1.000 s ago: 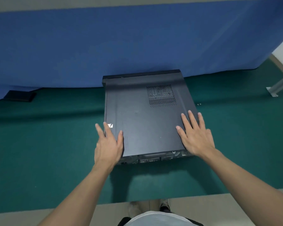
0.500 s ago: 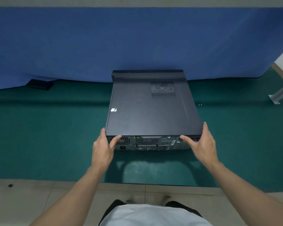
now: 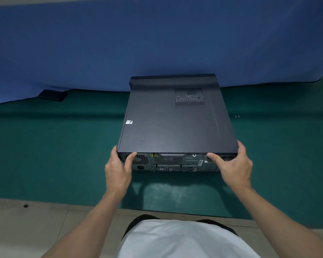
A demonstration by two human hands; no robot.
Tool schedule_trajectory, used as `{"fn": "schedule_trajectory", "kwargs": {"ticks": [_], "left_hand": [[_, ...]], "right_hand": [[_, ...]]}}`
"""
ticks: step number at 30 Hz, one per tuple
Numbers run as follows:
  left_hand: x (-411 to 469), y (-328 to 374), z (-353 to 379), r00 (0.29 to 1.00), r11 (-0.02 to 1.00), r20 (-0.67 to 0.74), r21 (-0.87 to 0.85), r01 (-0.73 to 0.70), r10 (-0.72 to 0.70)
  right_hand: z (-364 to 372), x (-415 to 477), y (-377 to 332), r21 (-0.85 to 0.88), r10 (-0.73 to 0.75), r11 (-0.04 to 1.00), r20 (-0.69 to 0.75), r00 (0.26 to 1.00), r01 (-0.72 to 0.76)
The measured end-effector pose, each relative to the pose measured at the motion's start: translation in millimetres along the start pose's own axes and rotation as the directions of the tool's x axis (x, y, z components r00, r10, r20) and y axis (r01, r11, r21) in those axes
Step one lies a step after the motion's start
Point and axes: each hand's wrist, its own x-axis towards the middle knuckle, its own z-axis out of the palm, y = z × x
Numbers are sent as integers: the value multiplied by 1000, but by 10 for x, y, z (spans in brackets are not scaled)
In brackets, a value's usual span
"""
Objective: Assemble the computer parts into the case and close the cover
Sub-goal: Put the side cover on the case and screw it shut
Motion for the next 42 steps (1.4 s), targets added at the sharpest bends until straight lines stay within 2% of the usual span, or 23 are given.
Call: {"fn": "schedule_trajectory", "kwargs": {"ticks": [7,11,14,16,19,22,28,31,33,35,38,42], "left_hand": [[85,31,38,999,1000,-50,-7,18,-19],[88,-28,-15,999,999,-31,-21,32,-33],[123,-6,-67,999,1000,24,6,23,-23],[107,17,-68,998,999,58,45,-19,17],[33,85,-45,987,983,61,95,-155,150],[23,180,-20,988,977,80,158,-141,129],[59,202,-23,993,976,101,200,-86,67],[65,186,-31,995,974,91,221,-52,32],[70,177,-54,990,967,131,242,-74,43],[72,184,-74,983,950,155,279,-139,99],[67,280,-35,957,850,103,441,-288,271],[-7,644,188,875,742,158,475,-473,457]], "right_hand": [[65,45,-33,16,8,1000,-45,999,-7],[21,32,-5,5,-8,1000,19,1000,7],[-27,49,-22,-32,-114,993,98,989,117],[-33,6,-43,-95,-186,976,123,975,198],[32,-140,-154,-276,-275,920,46,960,277],[130,-212,-333,-451,-354,833,11,935,320],[216,-136,-402,-610,-256,749,95,962,259],[230,-66,-413,-582,-180,786,110,978,210],[194,-25,-446,-581,-148,789,136,980,200],[109,19,-462,-591,-160,776,153,975,220],[-48,89,-412,-588,-221,749,213,952,306],[-151,176,-383,-678,-259,604,330,908,419]]}}
